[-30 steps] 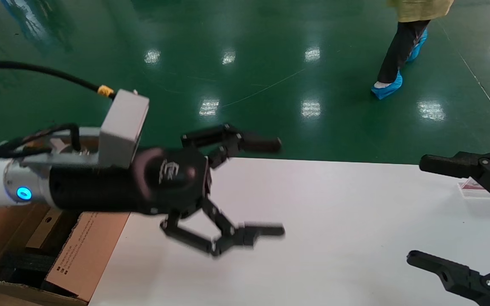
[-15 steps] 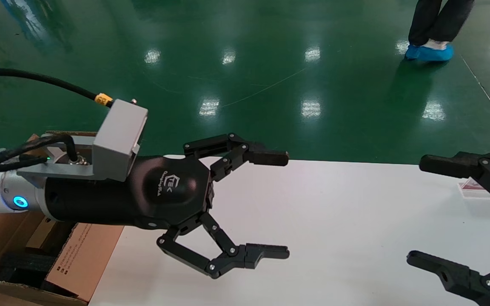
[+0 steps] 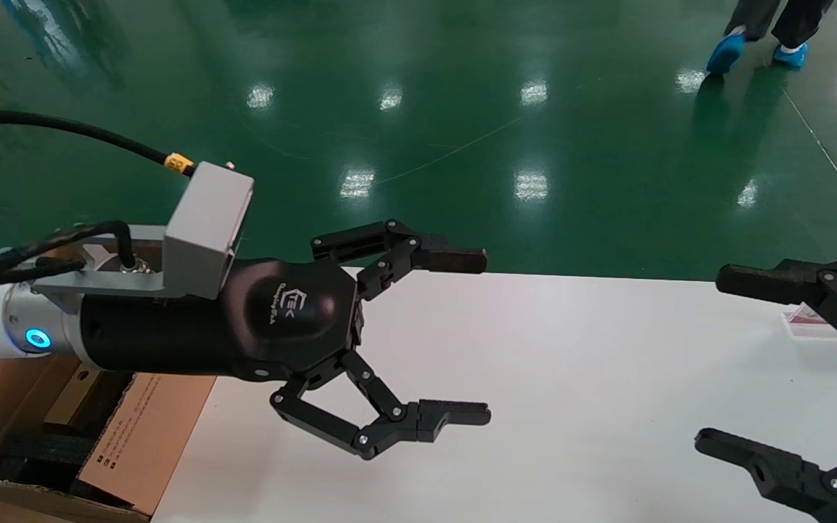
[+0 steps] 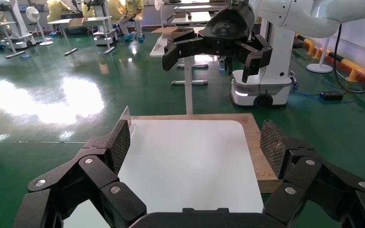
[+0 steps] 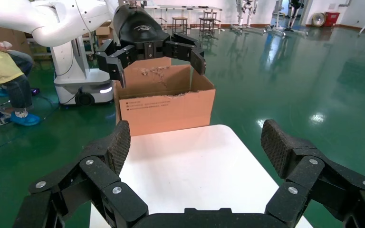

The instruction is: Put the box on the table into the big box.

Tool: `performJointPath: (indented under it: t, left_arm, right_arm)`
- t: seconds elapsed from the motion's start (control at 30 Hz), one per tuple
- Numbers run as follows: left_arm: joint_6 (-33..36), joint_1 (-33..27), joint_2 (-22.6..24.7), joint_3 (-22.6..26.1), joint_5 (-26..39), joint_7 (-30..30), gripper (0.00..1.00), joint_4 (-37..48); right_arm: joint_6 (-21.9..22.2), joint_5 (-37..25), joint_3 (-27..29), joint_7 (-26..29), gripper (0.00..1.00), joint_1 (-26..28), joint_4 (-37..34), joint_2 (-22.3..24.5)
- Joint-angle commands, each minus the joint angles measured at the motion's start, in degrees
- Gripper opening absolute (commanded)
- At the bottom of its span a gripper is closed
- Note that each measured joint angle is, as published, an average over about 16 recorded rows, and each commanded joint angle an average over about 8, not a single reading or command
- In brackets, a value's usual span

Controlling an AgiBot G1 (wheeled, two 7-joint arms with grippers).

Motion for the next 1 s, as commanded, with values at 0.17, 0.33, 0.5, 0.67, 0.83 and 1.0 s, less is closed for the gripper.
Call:
performJointPath:
  t: [0.17,0.33,0.5,0.67,0.83,1.0]
  left_arm:
    - [-0.04,-0.11,0.0,0.02,0.12,0.05,1.0,0.23]
    - [-0.07,-0.15,0.0,0.04,0.17,0.07,1.0,0.33]
    - [-0.09,-0.18,0.0,0.06,0.2,0.09,1.0,0.4]
    - [-0.11,-0.19,0.0,0.08,0.22,0.11,1.0,0.44]
    - [-0.12,-0.21,0.0,0.09,0.24,0.13,1.0,0.46]
    - [-0.12,-0.22,0.0,0.09,0.26,0.14,1.0,0.48]
  right_arm:
    - [0.0,0.0,0.0,0.0,1.0,0.0,0.0,0.0]
    - [0.0,0.0,0.0,0.0,1.0,0.0,0.0,0.0]
    - [0.0,0.0,0.0,0.0,1.0,0.0,0.0,0.0]
    - [0.0,0.0,0.0,0.0,1.0,0.0,0.0,0.0]
    - [0.0,0.0,0.0,0.0,1.0,0.0,0.0,0.0]
    - [0.0,0.0,0.0,0.0,1.0,0.0,0.0,0.0]
